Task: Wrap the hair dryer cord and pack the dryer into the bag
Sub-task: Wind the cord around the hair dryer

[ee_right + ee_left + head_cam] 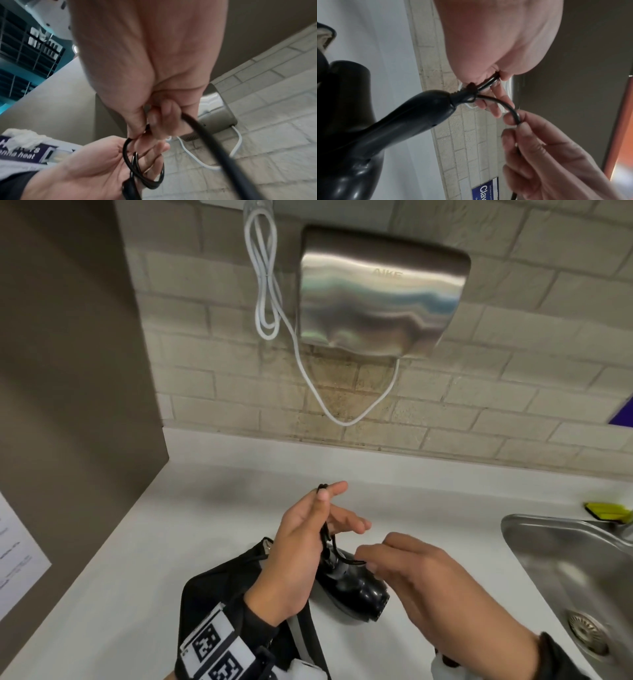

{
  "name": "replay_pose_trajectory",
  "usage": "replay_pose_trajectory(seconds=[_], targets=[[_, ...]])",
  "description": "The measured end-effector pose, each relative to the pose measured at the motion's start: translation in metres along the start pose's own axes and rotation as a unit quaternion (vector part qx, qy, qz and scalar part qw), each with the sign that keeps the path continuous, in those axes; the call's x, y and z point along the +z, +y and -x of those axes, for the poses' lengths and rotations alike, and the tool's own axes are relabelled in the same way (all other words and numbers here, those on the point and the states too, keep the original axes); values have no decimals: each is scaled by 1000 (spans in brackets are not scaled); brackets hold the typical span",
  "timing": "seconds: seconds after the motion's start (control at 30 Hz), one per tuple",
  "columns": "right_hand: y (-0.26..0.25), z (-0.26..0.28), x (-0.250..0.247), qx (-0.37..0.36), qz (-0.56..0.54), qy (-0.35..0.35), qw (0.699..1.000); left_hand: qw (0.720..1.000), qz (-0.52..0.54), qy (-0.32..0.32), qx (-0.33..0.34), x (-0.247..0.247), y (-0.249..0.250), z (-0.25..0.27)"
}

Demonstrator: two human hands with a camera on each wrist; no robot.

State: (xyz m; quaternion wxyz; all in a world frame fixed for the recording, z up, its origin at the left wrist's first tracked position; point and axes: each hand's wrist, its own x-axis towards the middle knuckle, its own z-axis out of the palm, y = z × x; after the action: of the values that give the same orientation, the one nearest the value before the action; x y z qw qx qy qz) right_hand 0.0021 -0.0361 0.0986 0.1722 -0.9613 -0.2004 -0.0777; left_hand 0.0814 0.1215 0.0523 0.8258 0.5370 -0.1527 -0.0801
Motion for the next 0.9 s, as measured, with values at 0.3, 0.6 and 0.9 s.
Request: replay_pose_trajectory(seconds=[0.3, 0.6, 0.9], targets=[[5, -23, -17, -56, -88, 87, 991, 986, -128, -103, 17, 0, 2, 10], [12, -42, -2, 35, -188, 175, 966, 981, -66, -181, 22, -11, -2, 12], [0, -46, 50, 115, -499, 142, 847, 979, 132, -149, -39, -18, -7, 8]])
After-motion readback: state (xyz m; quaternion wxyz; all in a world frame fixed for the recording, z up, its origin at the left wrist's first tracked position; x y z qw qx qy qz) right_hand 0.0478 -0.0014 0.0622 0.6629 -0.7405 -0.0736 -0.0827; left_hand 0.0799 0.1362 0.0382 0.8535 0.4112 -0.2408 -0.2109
